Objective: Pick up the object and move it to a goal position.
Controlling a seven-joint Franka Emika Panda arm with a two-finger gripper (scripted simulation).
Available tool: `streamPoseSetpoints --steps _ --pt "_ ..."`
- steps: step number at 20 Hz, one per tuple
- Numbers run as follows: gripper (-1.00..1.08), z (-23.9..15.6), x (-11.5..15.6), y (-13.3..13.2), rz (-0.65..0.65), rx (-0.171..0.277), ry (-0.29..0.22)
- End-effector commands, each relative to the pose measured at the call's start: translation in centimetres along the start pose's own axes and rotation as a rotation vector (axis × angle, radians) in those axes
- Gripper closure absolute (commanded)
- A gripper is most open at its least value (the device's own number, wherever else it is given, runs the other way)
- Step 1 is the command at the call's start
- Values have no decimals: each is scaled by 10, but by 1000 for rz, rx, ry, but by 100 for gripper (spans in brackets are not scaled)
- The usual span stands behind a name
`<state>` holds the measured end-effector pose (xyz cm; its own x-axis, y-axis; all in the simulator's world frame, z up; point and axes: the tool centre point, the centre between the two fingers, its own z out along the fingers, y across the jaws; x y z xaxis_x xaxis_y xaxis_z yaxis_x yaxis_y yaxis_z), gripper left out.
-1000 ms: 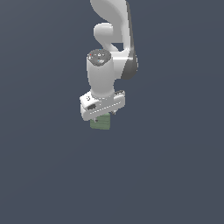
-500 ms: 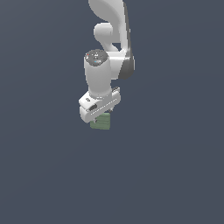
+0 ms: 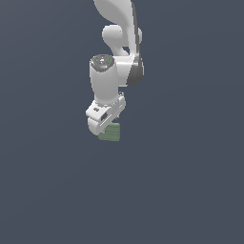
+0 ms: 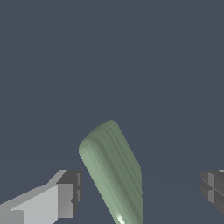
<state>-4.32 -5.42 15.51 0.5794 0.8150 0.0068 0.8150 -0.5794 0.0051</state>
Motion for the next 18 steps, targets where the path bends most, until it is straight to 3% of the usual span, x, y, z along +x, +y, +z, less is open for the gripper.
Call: streamPoseSetpoints --steps 1,18 --pt "-92 1 -4 -1 -64 1 -1" --pt "-92 8 -23 -8 -426 6 -5"
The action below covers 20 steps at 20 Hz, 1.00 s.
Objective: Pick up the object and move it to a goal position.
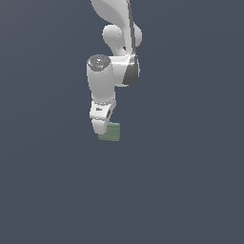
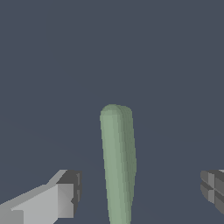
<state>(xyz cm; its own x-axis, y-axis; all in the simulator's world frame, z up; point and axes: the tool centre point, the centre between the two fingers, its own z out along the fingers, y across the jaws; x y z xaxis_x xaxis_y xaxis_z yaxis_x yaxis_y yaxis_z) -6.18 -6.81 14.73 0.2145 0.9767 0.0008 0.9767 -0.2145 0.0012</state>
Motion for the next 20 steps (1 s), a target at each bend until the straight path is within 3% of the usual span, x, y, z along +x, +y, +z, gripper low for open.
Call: streamPoseSetpoints --steps 1,13,20 --pt "-92 1 -1 -1 -36 0 0" --pt "-92 3 -3 -3 -83 1 -1" --pt "-92 28 -3 -4 -86 1 0"
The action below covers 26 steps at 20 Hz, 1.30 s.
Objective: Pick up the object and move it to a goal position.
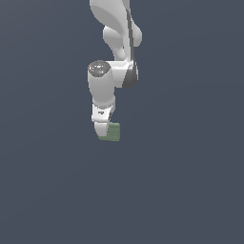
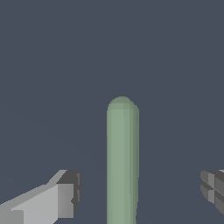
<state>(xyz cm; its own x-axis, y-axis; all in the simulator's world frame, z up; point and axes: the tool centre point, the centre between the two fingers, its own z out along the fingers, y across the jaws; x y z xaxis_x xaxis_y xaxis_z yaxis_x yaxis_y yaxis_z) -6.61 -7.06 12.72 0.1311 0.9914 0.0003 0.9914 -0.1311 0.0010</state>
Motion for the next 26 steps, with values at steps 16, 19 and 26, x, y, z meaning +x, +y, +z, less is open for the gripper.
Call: streamPoseSetpoints --steps 16,19,26 --pt "108 32 0 0 -3 1 0" --pt "108 32 0 0 -3 1 0" --pt "108 24 0 6 -3 1 0"
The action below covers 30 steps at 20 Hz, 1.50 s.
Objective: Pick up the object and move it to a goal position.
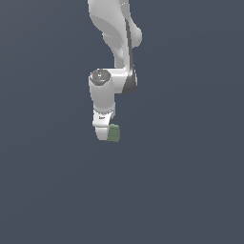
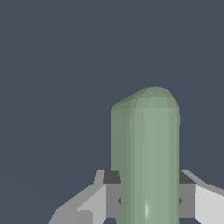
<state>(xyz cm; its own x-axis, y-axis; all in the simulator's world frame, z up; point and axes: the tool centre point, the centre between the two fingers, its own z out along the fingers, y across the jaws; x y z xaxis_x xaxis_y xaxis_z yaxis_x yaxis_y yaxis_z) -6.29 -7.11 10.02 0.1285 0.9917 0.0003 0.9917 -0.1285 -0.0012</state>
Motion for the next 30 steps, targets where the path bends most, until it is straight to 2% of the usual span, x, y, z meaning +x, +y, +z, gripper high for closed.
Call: streamPoseSetpoints --steps 1,9,22,30 --pt "108 -6 0 4 0 -1 0" --pt "108 -43 0 32 -1 -1 1" --pt "108 -126 -1 97 0 -1 1" --pt "108 -156 -1 123 0 -1 0"
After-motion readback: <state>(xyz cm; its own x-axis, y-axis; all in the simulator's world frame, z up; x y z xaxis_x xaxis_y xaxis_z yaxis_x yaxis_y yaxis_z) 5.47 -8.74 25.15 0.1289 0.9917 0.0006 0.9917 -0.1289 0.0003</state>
